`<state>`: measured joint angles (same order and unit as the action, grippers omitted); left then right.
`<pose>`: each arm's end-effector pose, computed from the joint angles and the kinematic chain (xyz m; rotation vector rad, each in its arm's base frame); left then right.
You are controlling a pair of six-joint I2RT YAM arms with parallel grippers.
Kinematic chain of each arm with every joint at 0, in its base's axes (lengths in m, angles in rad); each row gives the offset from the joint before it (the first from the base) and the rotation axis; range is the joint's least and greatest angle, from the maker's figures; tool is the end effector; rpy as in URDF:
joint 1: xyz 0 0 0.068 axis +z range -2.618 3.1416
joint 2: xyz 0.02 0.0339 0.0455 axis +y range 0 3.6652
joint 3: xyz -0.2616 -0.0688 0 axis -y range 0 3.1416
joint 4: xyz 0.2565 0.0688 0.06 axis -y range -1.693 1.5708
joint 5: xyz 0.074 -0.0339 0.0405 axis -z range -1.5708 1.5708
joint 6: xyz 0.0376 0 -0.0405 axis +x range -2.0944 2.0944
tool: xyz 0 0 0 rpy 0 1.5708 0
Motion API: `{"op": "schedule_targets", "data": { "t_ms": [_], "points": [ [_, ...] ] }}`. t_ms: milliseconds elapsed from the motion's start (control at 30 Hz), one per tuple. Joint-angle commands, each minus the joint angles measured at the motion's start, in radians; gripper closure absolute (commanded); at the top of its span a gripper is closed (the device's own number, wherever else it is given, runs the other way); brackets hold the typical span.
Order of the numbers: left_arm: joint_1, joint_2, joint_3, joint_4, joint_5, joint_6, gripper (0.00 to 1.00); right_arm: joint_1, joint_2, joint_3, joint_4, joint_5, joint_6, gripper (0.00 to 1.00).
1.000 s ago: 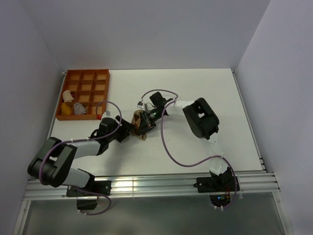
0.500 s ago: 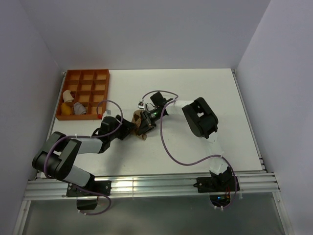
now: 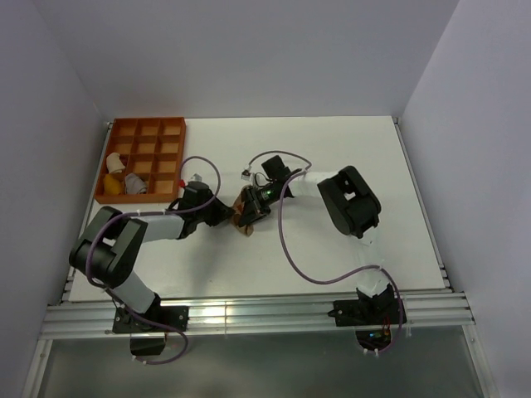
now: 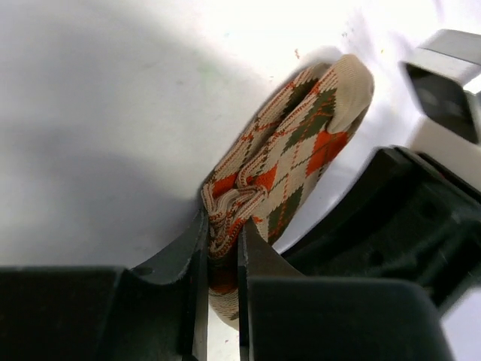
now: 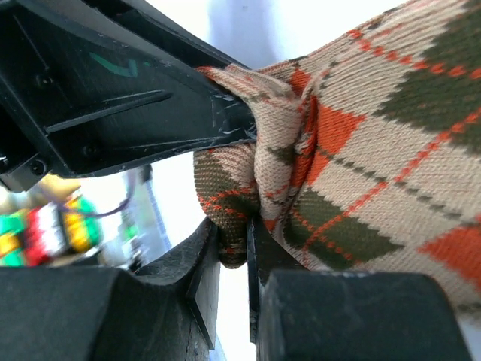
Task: Roll the socks
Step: Roll the sock at the center of the board.
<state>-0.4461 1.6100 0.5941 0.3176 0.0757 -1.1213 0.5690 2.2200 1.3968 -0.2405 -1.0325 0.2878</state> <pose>0.2710 -0.1328 0.1168 -0.7659 2.3115 -0.8666 0.3548 0.2653 0.0930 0.7558 -2.5641 -1.6501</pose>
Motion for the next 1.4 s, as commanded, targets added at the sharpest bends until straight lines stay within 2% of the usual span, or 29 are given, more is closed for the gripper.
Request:
{"op": "schedule_targets", "data": {
  "t_ms": [0,100,133,233,333,367,567,733,1367],
  "points": [
    [0.000,0.070,0.087,-0.228,-0.048,0.129,1.00,0.006,-0.086,-0.113,0.031,0.296,-0.036,0.95],
    [0.000,0.094,0.171,-0.316,-0.051,0.189,1.00,0.012,-0.210,-0.200,0.116,0.412,-0.052,0.83],
    [-0.002,0.100,0.208,-0.374,-0.054,0.211,1.00,0.017,-0.239,-0.241,0.136,0.443,-0.061,0.75],
    [-0.005,0.116,0.271,-0.429,-0.063,0.251,1.00,0.034,-0.356,-0.323,0.217,0.555,-0.091,0.60],
    [-0.009,0.136,0.328,-0.494,-0.067,0.282,1.00,0.054,-0.450,-0.401,0.299,0.661,-0.131,0.47],
    [-0.012,0.142,0.343,-0.530,-0.071,0.290,1.00,0.072,-0.468,-0.418,0.317,0.696,-0.154,0.46],
    [-0.032,0.185,0.437,-0.618,-0.071,0.322,1.00,0.167,-0.572,-0.512,0.435,0.896,-0.229,0.41],
    [-0.048,0.203,0.475,-0.661,-0.109,0.336,1.00,0.238,-0.623,-0.525,0.523,0.962,-0.243,0.36],
    [-0.059,0.248,0.523,-0.696,-0.090,0.351,1.00,0.336,-0.461,-0.415,0.514,1.080,-0.329,0.35]
  ]
}}
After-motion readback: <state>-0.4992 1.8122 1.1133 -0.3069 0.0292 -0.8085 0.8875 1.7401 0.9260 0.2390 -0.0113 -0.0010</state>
